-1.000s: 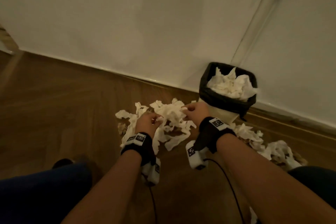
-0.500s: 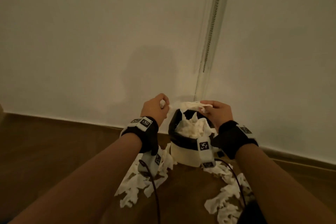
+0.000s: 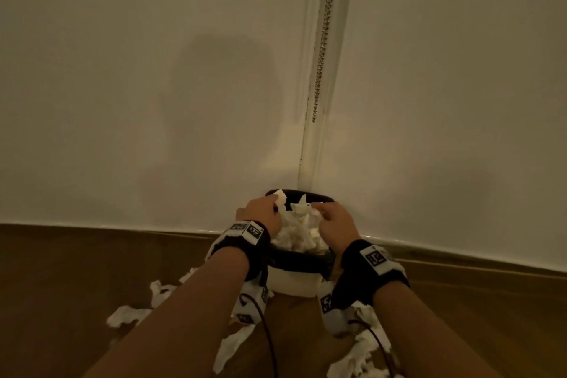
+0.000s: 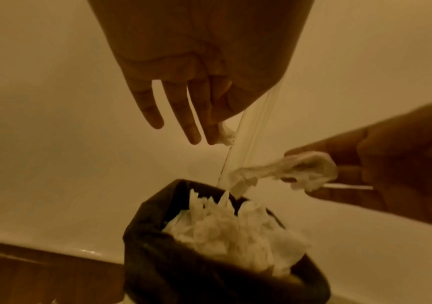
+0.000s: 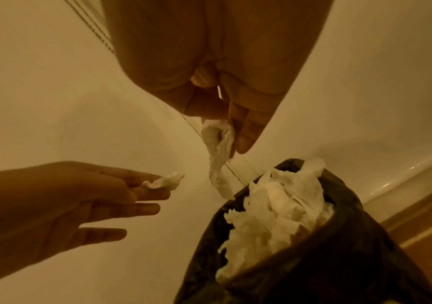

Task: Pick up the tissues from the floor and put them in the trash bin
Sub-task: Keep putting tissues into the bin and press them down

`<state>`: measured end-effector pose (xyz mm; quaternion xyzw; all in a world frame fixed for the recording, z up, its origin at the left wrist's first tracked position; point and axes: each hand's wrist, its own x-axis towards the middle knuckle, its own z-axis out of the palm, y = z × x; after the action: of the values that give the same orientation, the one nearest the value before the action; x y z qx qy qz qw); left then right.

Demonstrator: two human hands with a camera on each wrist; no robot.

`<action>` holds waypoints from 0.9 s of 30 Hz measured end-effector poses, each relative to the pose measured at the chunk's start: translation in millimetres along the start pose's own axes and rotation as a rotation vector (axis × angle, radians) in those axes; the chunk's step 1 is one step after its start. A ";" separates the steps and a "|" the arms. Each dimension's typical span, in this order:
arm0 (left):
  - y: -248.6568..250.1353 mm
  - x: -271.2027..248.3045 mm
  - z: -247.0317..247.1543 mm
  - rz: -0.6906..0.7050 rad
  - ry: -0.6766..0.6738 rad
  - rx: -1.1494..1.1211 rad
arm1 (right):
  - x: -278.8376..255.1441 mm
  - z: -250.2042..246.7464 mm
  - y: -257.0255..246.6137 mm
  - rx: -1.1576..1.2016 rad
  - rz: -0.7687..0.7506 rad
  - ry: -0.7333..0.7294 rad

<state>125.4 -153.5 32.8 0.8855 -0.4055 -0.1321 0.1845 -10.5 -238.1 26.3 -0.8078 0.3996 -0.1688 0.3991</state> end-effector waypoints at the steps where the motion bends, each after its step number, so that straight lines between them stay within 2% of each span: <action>1: -0.5 5.2 8.0 -0.008 -0.042 0.074 | 2.5 6.4 2.5 0.010 0.008 -0.031; 5: 0.4 26.5 34.1 0.027 -0.087 0.238 | 16.2 24.7 10.3 -0.073 -0.025 -0.115; 7: 2.8 31.4 44.9 0.050 -0.087 0.278 | 27.6 33.6 11.7 -0.223 -0.067 -0.159; 10: 3.1 32.4 59.1 0.012 -0.123 0.291 | 41.9 49.5 15.2 -0.496 -0.083 -0.250; 12: 0.2 30.3 66.0 -0.020 -0.133 0.287 | 46.3 56.7 18.6 -0.531 -0.039 -0.263; 16: -11.8 27.4 71.8 -0.005 -0.072 0.272 | 45.6 58.6 27.6 -0.564 0.028 -0.191; 20: -19.7 23.8 70.3 0.019 0.138 0.206 | 35.2 52.6 22.1 -0.579 0.055 -0.010; 23: -27.0 19.4 62.6 0.030 0.282 0.152 | 30.8 50.2 12.2 -0.561 0.024 0.042; 27: -48.5 13.9 44.1 0.024 0.351 0.121 | 25.7 55.9 -4.2 -0.468 -0.101 0.115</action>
<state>149.8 -144.6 -29.1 0.8996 -0.3847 0.0513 0.2004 40.8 -228.1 -6.5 -0.8861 0.4092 -0.1372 0.1689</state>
